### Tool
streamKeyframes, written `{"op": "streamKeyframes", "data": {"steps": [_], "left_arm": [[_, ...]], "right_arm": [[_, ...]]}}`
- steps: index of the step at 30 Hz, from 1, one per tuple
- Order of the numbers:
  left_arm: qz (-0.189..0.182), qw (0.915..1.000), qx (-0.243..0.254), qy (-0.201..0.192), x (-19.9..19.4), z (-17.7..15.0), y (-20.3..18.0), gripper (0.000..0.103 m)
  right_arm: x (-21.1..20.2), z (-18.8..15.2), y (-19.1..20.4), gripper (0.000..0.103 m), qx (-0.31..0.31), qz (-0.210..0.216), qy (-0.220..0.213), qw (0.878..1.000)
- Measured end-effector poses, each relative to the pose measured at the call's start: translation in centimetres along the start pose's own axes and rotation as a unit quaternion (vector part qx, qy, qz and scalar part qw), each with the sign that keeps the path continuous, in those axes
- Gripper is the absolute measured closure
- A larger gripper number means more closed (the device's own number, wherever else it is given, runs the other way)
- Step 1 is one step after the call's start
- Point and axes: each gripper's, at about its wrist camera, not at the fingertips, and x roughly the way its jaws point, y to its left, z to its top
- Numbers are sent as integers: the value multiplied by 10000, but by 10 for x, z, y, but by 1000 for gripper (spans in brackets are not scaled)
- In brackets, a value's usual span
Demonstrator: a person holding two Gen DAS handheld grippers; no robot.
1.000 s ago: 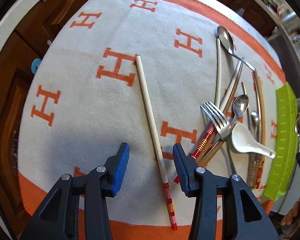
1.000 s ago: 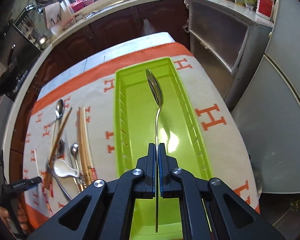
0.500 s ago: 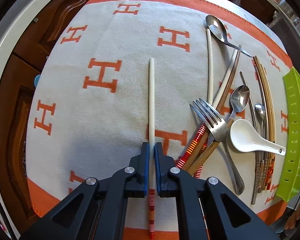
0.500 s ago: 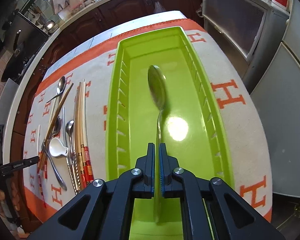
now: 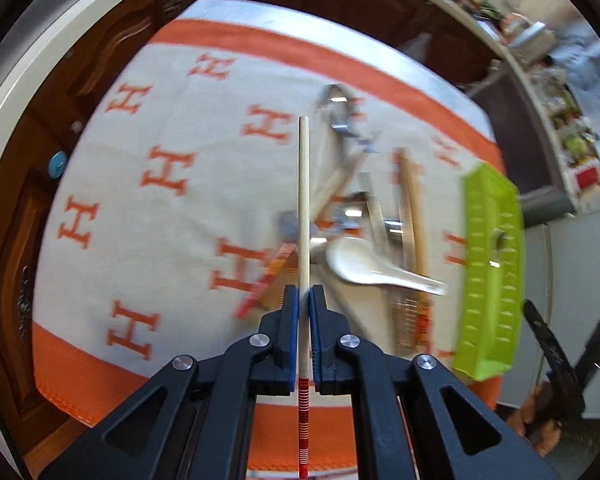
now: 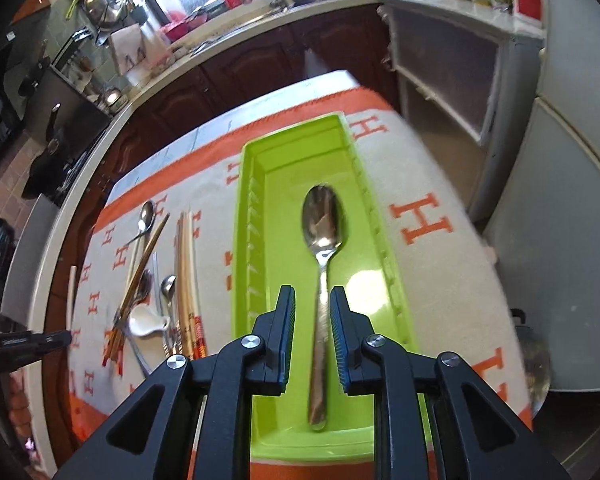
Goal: Organize utensils
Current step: 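Carry the single chopstick with the left tool and drop it into the green tray, then move the right tool back over the chopstick bundle and grasp one chopstick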
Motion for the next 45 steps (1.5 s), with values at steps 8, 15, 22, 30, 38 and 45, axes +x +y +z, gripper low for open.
{"op": "streamKeyframes", "data": {"steps": [8,15,22,30,38,45], "left_arm": [[-1055,9850,1362,-15,-9,-6,-149,100],[-971,9768,1898,182,59,0,-242,100],[-613,9796,1871,413,118,1,-267,99],[-457,9842,1706,98,98,-9,-233,41],[1,9821,1789,-588,50,-29,-165,35],[567,9821,1446,-1063,16,-53,-81,34]], "right_arm": [[-34,-10,-26,85,465,-340,-431,9974],[-50,-29,-53,85,811,-521,-497,9941],[-48,-37,-64,85,953,-576,-361,9931],[-43,-33,-55,85,833,-583,-365,9941],[-38,-36,-30,85,485,-552,-322,9968],[-33,-42,1,85,85,-500,-236,9984]]}}
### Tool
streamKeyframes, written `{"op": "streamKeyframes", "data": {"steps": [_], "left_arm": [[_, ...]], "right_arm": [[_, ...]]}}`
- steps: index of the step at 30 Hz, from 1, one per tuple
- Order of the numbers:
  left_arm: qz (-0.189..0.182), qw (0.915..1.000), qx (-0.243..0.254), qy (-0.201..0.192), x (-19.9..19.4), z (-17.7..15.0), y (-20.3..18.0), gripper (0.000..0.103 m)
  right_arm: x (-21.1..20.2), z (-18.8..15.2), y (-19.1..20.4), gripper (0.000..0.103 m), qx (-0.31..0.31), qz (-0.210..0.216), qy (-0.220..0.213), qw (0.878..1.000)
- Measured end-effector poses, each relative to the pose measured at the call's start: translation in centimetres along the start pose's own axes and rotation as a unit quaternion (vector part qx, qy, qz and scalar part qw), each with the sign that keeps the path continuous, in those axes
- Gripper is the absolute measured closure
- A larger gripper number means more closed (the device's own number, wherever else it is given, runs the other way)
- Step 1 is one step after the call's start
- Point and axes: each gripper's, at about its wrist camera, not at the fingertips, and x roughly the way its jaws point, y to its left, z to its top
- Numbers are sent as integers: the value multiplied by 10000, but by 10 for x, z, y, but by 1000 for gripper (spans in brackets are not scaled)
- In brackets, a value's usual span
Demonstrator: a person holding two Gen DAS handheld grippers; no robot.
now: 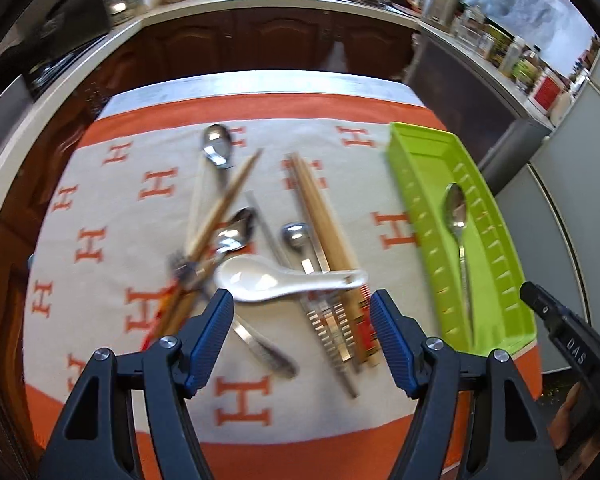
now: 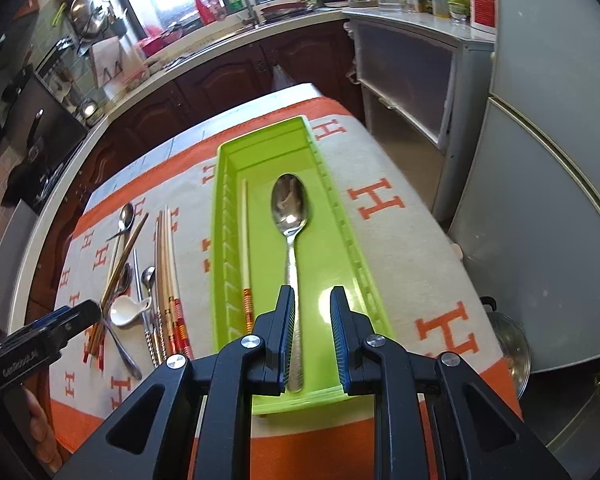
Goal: Organize utensils
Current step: 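Move the right tool back over the chopstick bundle and grasp one chopstick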
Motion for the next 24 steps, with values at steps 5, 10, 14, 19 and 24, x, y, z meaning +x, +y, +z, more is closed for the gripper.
{"op": "streamKeyframes", "data": {"steps": [5,10,14,19,24], "left_arm": [[199,9993,-302,-74,-12,-21,45,34],[397,9981,-427,-214,-16,-37,75,33],[414,9980,-462,-151,-7,-42,89,33],[209,9984,-503,-117,1,-44,95,33],[36,9979,-637,-69,7,-45,109,33]], "right_arm": [[5,-7,39,85,-343,192,148,9991],[8,-14,82,85,-843,583,208,9945],[21,-11,116,85,-1188,808,372,9889],[56,11,151,87,-1387,977,585,9838],[114,42,167,93,-1339,1190,1172,9768]]}}
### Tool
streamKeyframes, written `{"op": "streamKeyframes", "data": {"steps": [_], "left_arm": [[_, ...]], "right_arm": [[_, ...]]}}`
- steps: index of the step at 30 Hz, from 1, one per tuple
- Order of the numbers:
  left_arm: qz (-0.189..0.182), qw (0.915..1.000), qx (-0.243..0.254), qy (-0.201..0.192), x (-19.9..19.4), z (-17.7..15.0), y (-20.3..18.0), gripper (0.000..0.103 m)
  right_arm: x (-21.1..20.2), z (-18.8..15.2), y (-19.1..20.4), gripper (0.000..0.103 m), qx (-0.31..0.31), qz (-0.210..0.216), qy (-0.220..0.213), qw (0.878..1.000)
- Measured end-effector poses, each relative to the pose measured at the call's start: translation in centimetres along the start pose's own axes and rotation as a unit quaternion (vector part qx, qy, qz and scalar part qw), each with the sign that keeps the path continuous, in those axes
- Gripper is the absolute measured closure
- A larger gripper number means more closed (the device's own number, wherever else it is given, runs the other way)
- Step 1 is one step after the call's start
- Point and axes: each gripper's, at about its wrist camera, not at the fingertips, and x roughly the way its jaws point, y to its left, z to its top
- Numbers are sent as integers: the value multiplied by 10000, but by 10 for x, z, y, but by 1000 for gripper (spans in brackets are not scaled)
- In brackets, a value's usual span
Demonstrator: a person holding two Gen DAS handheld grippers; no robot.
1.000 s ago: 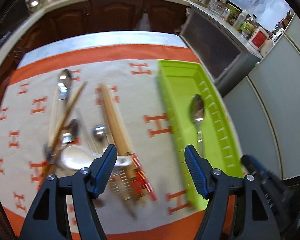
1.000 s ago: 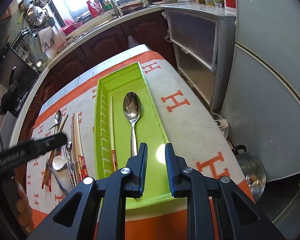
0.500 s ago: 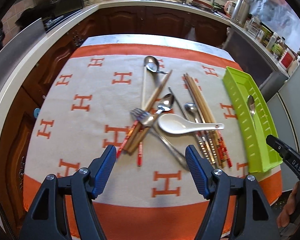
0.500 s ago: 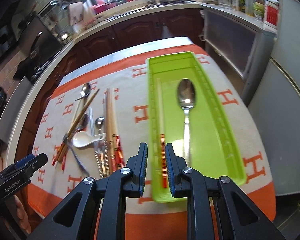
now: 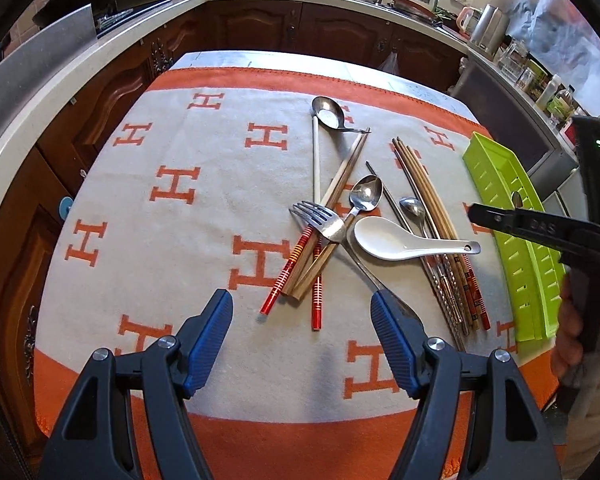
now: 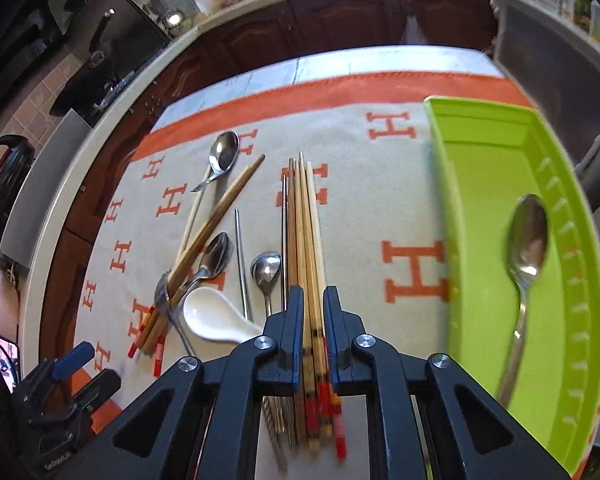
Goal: Organize utensils
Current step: 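Move the right tool back over the chopstick bundle and grasp one chopstick, then lift the chopstick with the right gripper and lower it into the green tray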
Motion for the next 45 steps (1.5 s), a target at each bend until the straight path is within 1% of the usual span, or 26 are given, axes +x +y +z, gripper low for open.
{"op": "streamKeyframes", "data": {"steps": [2,5,7,13,18,22,24,25,26,29,32,34,37,42,45], "left_arm": [[-64,9999,-75,43,3,1,7,33],[-120,9997,-224,69,8,2,18,33],[-186,9993,-315,100,12,3,24,33],[-328,9984,-428,151,21,5,30,33],[-391,9983,-412,88,20,3,32,33],[-427,9981,-435,114,21,1,35,33],[-443,9979,-453,132,22,-1,37,33],[-448,9979,-458,137,22,-1,37,33],[-458,9978,-465,142,23,-2,38,33],[-481,9976,-478,158,24,-3,39,33],[-484,9976,-475,160,24,-2,39,33],[-486,9976,-474,165,24,-3,39,33],[-487,9976,-470,179,25,-4,39,33],[-500,9973,-477,232,28,-7,38,33],[-493,9973,-477,267,30,-7,38,33]], "right_arm": [[18,11,-5,96,-25,165,187,9997],[37,22,-17,96,204,360,374,9984],[41,22,-23,97,296,358,409,9981],[53,25,-26,97,261,307,605,9974],[55,23,-22,97,215,238,606,9976],[53,20,-19,97,101,147,546,9983],[50,18,-18,97,19,35,500,9987],[50,17,-17,97,-55,-117,471,9988],[49,15,-17,100,-109,-227,460,9986],[48,8,-14,101,-299,-330,444,9980],[45,6,-16,101,-168,-244,437,9986],[42,7,-19,101,-43,-228,359,9991],[36,6,-22,101,100,-20,351,9993],[38,3,-16,101,-55,-50,486,9988],[40,1,-12,101,-152,-126,443,9988]]}}
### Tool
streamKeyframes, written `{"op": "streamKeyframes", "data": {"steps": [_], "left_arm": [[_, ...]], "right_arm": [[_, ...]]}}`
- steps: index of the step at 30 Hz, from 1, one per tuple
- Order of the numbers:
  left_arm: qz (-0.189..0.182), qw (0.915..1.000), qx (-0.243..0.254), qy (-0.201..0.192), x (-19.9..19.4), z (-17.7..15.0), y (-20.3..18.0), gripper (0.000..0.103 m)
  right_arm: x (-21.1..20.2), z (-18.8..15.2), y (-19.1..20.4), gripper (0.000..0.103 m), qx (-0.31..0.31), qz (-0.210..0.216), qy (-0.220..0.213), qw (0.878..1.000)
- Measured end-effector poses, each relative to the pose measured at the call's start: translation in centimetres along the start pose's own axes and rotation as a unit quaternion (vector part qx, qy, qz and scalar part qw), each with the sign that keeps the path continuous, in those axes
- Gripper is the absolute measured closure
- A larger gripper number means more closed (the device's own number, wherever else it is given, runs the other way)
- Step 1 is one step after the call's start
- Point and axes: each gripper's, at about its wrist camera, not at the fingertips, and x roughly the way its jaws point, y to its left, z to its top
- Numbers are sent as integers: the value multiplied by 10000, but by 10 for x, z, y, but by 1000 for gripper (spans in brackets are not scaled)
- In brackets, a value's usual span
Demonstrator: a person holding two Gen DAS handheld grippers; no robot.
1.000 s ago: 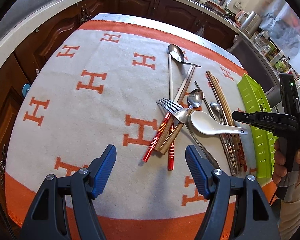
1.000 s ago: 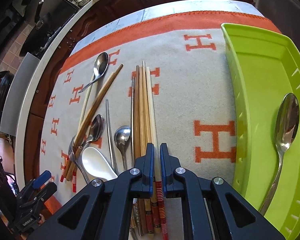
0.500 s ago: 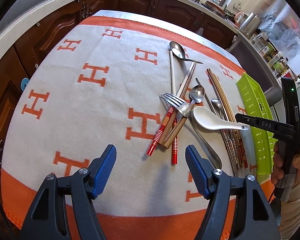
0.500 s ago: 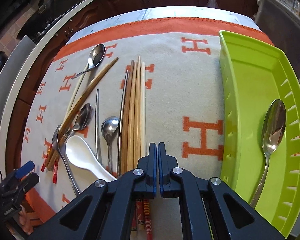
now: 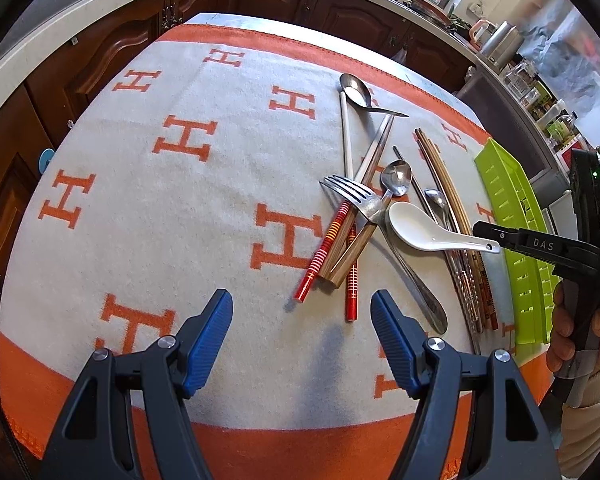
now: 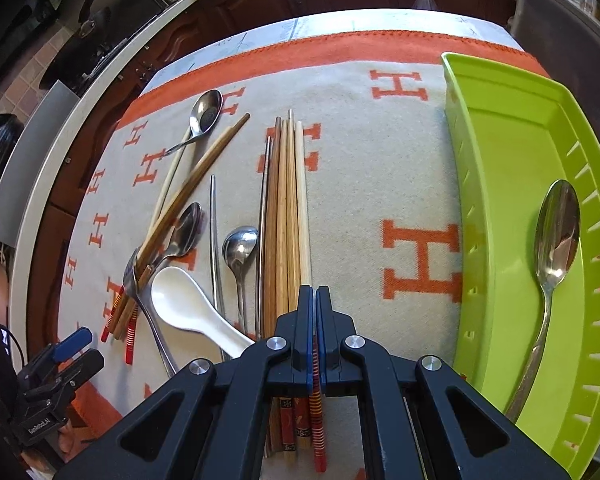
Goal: Organize utensils
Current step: 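Lift the chopstick with the right gripper and lower it into the green tray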
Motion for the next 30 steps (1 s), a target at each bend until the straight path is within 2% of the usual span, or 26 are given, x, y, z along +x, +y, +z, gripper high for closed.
{"op": "streamKeyframes", "data": {"steps": [15,26,30], "left_arm": [[-3,10000,22,20,2,-1,-1,33],[14,9998,180,51,0,-4,-11,33],[69,9998,175,26,-3,-3,-12,33]], "right_arm": [[-5,-26,20,98,-685,-582,68,9959],[-4,-36,32,95,-1114,-1039,-680,9860],[-7,-41,31,98,-1048,-974,-792,9865]]}}
